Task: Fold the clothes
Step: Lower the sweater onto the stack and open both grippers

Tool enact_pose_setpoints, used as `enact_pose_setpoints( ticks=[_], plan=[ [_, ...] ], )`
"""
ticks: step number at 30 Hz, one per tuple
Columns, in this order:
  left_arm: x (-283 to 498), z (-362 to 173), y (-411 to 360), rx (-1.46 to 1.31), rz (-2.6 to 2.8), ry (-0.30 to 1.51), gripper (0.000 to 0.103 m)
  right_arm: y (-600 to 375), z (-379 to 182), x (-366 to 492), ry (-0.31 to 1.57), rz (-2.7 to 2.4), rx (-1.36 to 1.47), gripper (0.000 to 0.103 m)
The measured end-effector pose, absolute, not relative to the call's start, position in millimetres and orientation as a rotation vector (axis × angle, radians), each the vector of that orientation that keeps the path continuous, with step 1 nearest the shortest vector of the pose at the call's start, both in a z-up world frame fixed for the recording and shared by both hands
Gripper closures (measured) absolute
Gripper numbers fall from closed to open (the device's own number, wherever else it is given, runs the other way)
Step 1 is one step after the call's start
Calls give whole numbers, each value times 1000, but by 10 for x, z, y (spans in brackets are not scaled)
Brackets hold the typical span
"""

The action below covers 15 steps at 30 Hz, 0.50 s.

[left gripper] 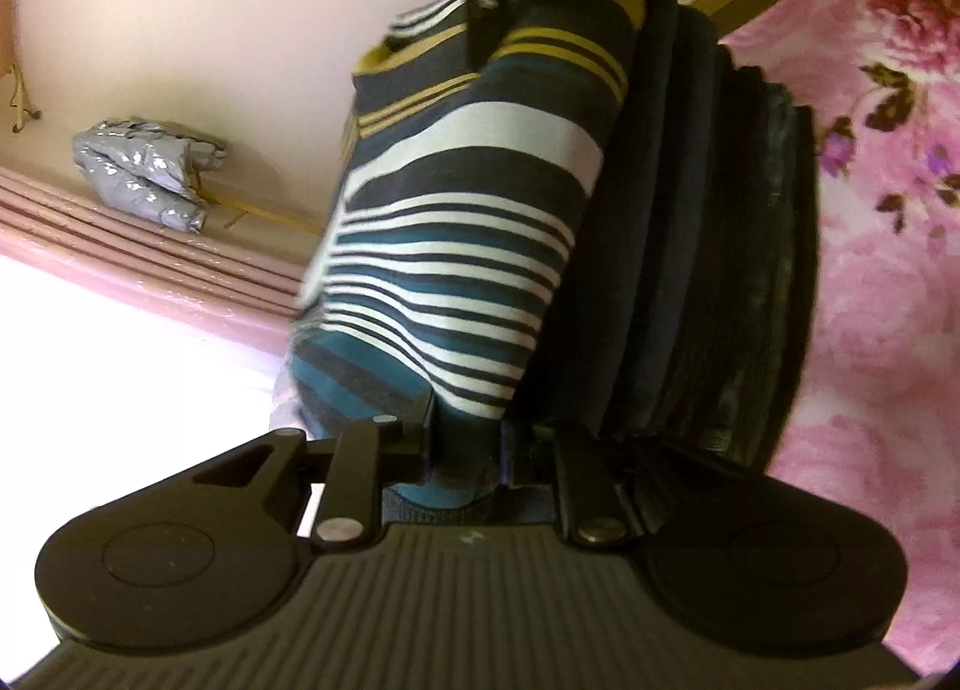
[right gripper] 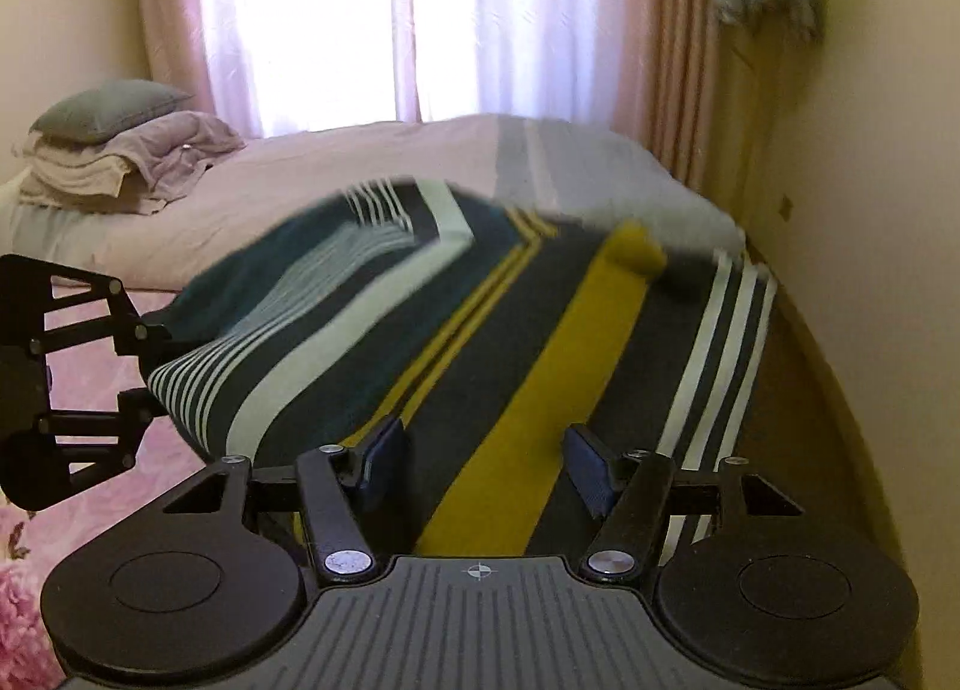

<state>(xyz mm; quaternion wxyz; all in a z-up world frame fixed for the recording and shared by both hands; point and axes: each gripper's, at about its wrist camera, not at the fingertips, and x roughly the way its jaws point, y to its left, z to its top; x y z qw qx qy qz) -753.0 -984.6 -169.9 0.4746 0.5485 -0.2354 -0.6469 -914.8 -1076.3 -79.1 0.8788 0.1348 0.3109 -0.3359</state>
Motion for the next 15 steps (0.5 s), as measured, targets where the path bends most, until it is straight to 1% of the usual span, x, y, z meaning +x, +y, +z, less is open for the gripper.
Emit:
enact_pose_setpoints(
  ticks=[3,6,9,11,15],
  plan=[
    [-7537,-1672,-9839,1359,-1576,-585,89,-10711,-731,-9203,639,-712,297,40],
    [-7538,-1580,-9928,1373,-1577,-557,88,-10863,-611,-9197,638,-709,282,40],
    [-7531,-1463,-10001,1380,-1580,-511,83,-10940,-552,-9175,613,-716,272,40],
    [-7515,-1372,-10016,1371,-1586,-465,78,-10928,-502,-9153,590,-721,271,40],
    [-7485,-1221,-9942,1331,-1601,-359,75,-10801,-529,-9189,584,-718,340,40]
  ],
)
